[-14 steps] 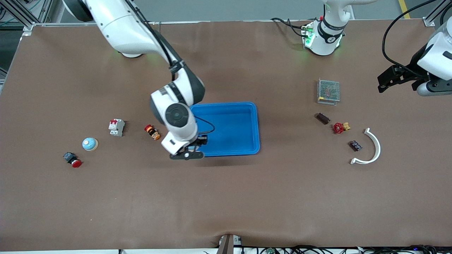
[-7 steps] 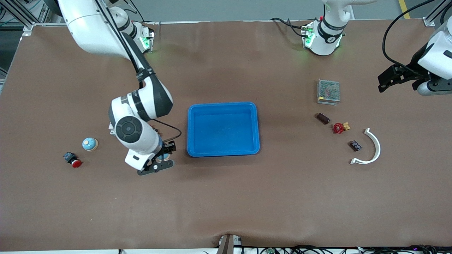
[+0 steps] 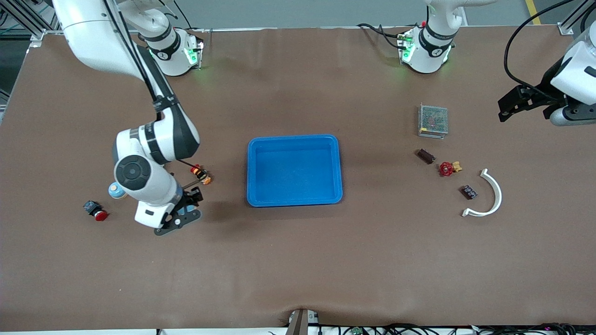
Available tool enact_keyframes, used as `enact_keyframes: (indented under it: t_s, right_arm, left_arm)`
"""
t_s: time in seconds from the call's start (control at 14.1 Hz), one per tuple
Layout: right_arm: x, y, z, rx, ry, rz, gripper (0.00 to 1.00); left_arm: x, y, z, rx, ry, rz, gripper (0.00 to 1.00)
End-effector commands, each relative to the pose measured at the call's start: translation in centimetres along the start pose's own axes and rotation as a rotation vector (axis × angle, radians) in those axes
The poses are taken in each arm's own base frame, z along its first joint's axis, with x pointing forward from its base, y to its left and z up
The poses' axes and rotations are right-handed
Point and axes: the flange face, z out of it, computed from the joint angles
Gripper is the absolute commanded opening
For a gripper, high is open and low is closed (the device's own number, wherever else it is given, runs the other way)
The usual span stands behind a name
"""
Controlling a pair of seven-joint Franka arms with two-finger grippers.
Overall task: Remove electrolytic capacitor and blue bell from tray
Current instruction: 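Carry the bell with the right gripper toward the first bell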
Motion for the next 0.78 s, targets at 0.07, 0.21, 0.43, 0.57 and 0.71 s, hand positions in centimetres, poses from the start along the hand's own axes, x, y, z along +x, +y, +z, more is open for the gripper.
enact_keyframes:
  t_s: [0.07,0.21,0.43,0.57,0.71]
  right_arm:
    - [-4.2,1.8,2.9,-0.011,0.044,-0.057,0.54]
    - [-5.7,2.3,5.0,-0.011,0.065,-0.061,0.54]
    - [-7.8,2.2,7.9,-0.008,0.079,-0.057,0.54]
    - [-8.6,3.3,8.8,-0.009,0.087,-0.073,0.54]
    - [-9.1,4.9,9.6,-0.012,0.091,-0.089,0.54]
  left_arm:
    - [-0.3,0.0,-0.3,-0.013,0.002,0.010,1.00]
    - [-0.4,0.0,-0.3,-0.013,0.002,0.010,1.00]
    - [-0.3,-0.1,-0.3,-0.013,0.002,0.007,1.00]
    - [-0.2,-0.2,-0.1,-0.012,-0.001,0.005,1.00]
    - [-0.2,-0.2,-0.2,-0.012,0.000,0.005,1.00]
